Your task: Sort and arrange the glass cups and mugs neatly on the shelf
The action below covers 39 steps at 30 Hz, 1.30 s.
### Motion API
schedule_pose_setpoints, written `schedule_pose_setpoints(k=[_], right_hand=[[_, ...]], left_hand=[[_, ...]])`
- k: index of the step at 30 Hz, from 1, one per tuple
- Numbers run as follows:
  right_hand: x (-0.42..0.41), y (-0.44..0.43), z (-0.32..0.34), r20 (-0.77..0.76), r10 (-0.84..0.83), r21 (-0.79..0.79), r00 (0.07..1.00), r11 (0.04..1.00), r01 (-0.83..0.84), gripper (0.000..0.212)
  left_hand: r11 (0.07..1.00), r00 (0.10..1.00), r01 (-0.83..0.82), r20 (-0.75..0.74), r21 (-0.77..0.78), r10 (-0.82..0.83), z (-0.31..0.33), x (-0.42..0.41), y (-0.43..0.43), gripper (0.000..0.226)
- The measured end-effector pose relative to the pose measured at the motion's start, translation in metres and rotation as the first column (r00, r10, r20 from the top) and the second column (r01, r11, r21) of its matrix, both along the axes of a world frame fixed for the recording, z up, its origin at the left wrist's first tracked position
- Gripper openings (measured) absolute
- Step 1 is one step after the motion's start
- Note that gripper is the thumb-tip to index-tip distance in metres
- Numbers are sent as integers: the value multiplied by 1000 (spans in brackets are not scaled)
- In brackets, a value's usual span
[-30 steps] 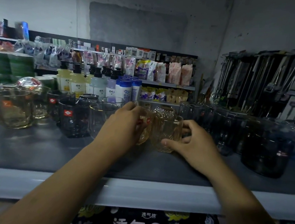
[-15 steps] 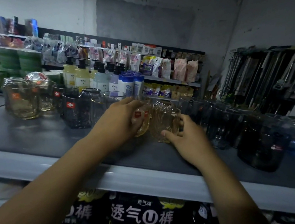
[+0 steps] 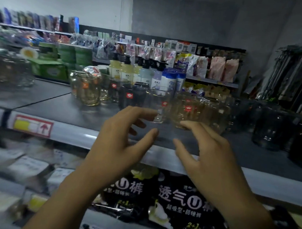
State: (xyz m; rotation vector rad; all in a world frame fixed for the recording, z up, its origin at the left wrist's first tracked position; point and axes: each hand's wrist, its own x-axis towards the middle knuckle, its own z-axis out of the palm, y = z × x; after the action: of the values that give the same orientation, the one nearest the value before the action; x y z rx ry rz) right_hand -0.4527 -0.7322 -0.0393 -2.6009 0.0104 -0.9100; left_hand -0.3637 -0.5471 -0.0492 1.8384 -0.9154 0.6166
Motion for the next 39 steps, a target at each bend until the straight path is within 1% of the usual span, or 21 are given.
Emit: schedule_pose_setpoints(k=[3,6,9,13,19,24,28,33,37,39], right_hand=[[5,63,-13,-5,67,16,998,998,-67,44],[16,131,-23,18,114,75,993,991,-115,43],[32,202,-26,64,144,111,988,982,-150,37],[55,292,-27,100,202,151,974,965,-216,36],[102,401,-11,117,317,157,941,930,-333,36],[173,461,-13,108,397,144,912,901,-409,34],[244,498,-19,113,430,136,896,886,-443,36],[337,534,-4,106,461,139,881,870,-473,36],[397,560,8,164,447,113,879,877,-467,32],[420,571,10,166,433,104,886,886,-452,31]], left_hand=[[999,999,-39,-22,-33,38,-11,-3,62,28],[997,996,-64,-58,-44,61,-20,-1,136,28],[994,993,-112,-35,-12,111,-21,4,212,27],[986,986,-164,-22,31,165,-25,14,306,27],[953,947,-303,-109,15,303,-41,48,428,26],[918,911,-395,-112,39,397,-49,97,495,27],[886,883,-460,-76,64,464,-44,154,534,25],[856,857,-509,-37,86,513,-10,233,572,27],[847,849,-527,8,65,528,7,291,595,26],[854,856,-517,22,61,517,7,319,606,26]])
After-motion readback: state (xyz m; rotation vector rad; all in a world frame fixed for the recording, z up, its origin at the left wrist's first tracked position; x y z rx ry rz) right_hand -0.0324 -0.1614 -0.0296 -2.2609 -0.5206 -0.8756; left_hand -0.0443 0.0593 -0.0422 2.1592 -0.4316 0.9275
